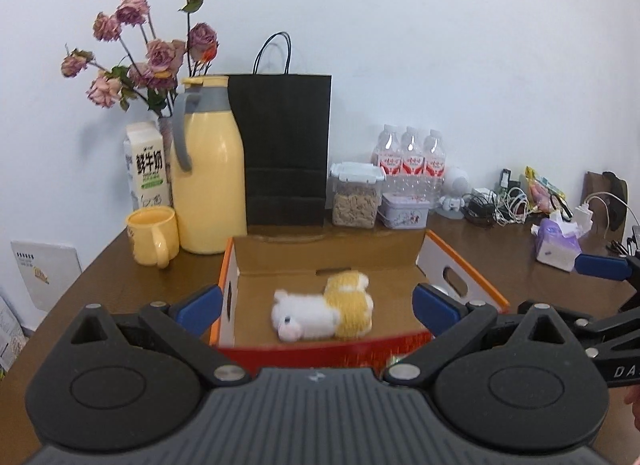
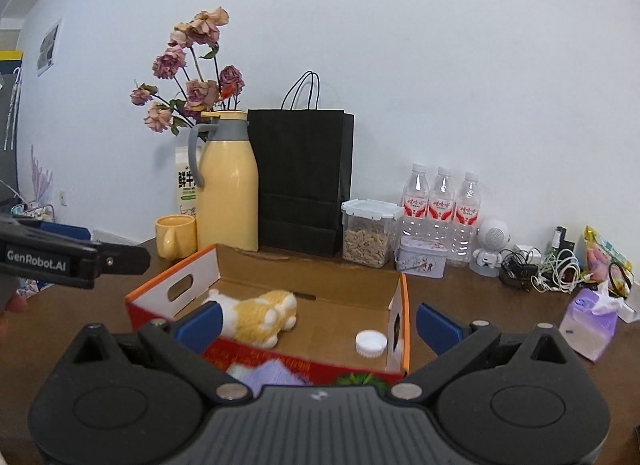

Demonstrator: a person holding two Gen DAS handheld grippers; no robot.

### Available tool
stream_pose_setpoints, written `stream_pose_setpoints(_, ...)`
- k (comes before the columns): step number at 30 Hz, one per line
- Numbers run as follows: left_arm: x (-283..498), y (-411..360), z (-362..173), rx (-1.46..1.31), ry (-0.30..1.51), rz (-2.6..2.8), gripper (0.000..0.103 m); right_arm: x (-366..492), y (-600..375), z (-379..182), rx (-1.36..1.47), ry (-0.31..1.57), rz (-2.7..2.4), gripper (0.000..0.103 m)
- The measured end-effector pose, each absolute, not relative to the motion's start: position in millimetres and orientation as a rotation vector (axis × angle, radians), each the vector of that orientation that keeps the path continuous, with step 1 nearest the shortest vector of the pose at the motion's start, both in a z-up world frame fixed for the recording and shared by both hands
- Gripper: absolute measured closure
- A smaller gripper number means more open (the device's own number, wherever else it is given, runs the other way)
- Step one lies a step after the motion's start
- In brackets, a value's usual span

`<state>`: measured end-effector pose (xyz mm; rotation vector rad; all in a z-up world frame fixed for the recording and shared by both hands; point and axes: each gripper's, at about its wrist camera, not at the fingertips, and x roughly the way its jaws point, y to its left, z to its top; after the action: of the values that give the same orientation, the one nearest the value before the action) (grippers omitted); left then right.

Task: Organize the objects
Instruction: 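Drop the white cap into the box with the right tool, return to the pile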

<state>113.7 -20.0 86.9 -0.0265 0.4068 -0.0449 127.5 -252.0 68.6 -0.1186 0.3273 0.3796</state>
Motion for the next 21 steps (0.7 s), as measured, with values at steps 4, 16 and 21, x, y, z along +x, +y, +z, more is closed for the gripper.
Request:
stream_pose_setpoints(4,94.2,-12.1,76.8,-0.050,0.430,-0.039,0.000,105.3,-254.1,61.1,-0.117,0.342,0.374,0.000)
stream_pose_setpoints(16,54.7,9.8,44.1,-0.096,0.491,0.004,0.000,58.0,-256.4,25.9,-0.090,0.427,0.351,0.000)
stream_pose_setpoints(21,41.6,12.4,35.8,-0.099,0.503,0.012,0.000,47.4,-256.6,12.6,-0.078,0.460,0.355,0.000)
